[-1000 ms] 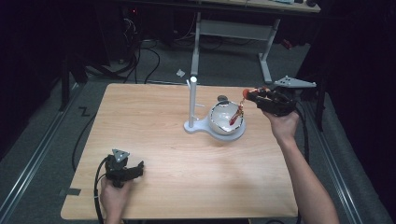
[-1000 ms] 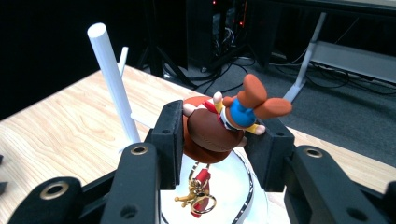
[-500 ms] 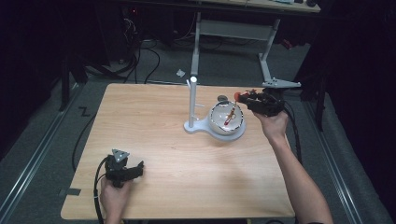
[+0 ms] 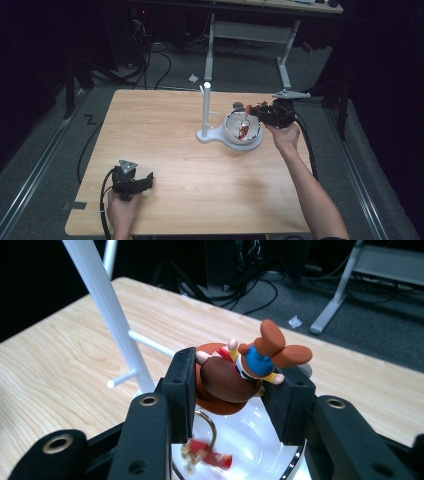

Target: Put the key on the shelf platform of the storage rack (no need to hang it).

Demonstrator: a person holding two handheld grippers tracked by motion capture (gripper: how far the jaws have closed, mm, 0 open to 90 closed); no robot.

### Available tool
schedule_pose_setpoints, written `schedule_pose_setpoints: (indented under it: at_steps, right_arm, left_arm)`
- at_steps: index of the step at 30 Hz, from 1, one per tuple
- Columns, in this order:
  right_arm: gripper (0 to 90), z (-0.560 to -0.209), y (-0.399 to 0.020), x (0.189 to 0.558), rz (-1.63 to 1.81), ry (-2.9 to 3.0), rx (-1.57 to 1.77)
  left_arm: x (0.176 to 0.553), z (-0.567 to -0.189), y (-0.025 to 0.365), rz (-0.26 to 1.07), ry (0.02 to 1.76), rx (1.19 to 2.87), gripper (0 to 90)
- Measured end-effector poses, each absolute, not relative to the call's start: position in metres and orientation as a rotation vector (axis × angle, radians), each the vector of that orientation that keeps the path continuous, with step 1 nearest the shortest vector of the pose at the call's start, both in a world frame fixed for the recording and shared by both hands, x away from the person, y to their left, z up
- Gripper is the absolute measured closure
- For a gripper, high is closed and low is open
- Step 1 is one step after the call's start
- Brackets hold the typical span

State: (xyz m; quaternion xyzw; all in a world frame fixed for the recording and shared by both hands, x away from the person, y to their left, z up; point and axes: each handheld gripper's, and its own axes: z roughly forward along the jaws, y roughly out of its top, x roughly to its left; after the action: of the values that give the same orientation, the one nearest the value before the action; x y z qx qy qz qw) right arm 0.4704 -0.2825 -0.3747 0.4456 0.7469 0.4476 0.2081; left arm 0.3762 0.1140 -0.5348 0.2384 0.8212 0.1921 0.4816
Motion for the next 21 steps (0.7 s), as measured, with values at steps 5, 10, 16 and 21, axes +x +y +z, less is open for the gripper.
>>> schedule_pose_setpoints:
  at_steps: [5,10,16,21]
  right_arm:
    - [59.5,-0.389,-0.28,0.474,1.231,2.095,1.265]
    - [59.5,-0.396,-0.279,0.476,1.215,2.105,1.274]
    - [59.5,-0.41,-0.28,0.483,1.201,2.12,1.316]
    - [59.4,-0.416,-0.278,0.485,1.181,2.127,1.319]
  left_arm:
    - [0.376,-0.535,0.114,0.468,2.003,0.577,16.6]
    - [0.376,-0.535,0.114,0.47,2.0,0.584,16.6]
    - [0.376,-0.535,0.114,0.47,2.0,0.584,16.6]
    - [0.376,-0.534,0.113,0.467,2.01,0.567,16.6]
